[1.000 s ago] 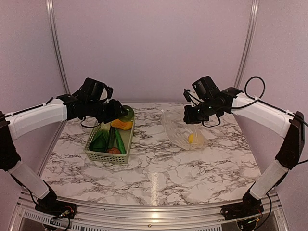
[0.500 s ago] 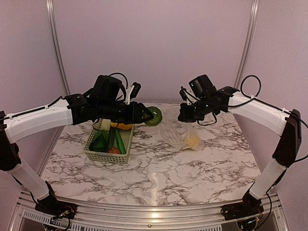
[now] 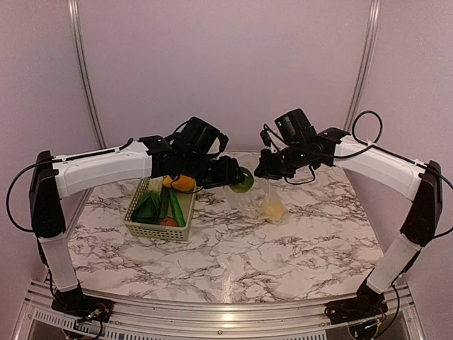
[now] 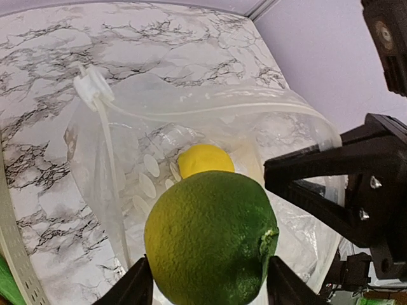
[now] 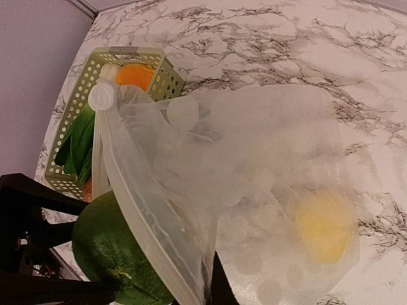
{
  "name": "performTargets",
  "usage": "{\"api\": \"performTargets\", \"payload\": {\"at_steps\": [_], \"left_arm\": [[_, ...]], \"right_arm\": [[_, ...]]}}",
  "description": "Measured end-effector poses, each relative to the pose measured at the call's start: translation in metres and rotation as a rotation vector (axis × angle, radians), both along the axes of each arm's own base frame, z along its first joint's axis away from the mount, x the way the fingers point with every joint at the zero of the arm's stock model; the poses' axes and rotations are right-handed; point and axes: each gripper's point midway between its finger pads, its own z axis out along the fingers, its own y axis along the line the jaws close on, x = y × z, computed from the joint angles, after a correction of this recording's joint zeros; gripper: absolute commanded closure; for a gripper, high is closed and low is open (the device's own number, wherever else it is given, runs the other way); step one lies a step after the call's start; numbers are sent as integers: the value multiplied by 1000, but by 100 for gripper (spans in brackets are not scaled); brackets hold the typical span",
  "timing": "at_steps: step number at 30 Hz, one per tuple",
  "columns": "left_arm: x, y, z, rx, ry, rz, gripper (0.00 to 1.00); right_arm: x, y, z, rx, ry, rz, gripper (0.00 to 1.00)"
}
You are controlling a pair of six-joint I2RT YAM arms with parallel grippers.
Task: Place the food in the zip-top bag and seal the zipper
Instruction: Place the fake fruit in the zipper food storage bag.
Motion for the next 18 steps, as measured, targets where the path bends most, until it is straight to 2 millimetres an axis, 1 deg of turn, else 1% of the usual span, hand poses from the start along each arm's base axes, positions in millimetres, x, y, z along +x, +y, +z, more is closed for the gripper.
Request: {"api": "performTargets", "payload": {"at_steps": [3, 5, 7, 10, 14, 16, 18], "left_arm": [[7, -1, -6, 20, 12, 32, 17], [8, -1, -2, 18, 9, 43, 14], [10, -2, 6, 7, -6, 44, 13], [13, -5, 23, -16, -41, 40, 14], [9, -5, 50, -69, -77, 16, 16], [5, -3, 68, -107, -107, 7, 17], [-1, 6, 86, -135, -143, 3, 17]], "right_arm": [[0, 2, 1, 13, 4, -1, 99], [0, 2, 2, 21, 8, -4, 99], [0, 3, 3, 27, 9, -5, 99], [0, 4, 3, 31, 12, -6, 98], [-1, 4, 3, 36, 14, -2, 98], [-1, 5, 3, 36, 15, -2, 98], [-1, 5, 3, 38, 16, -4, 98]]}}
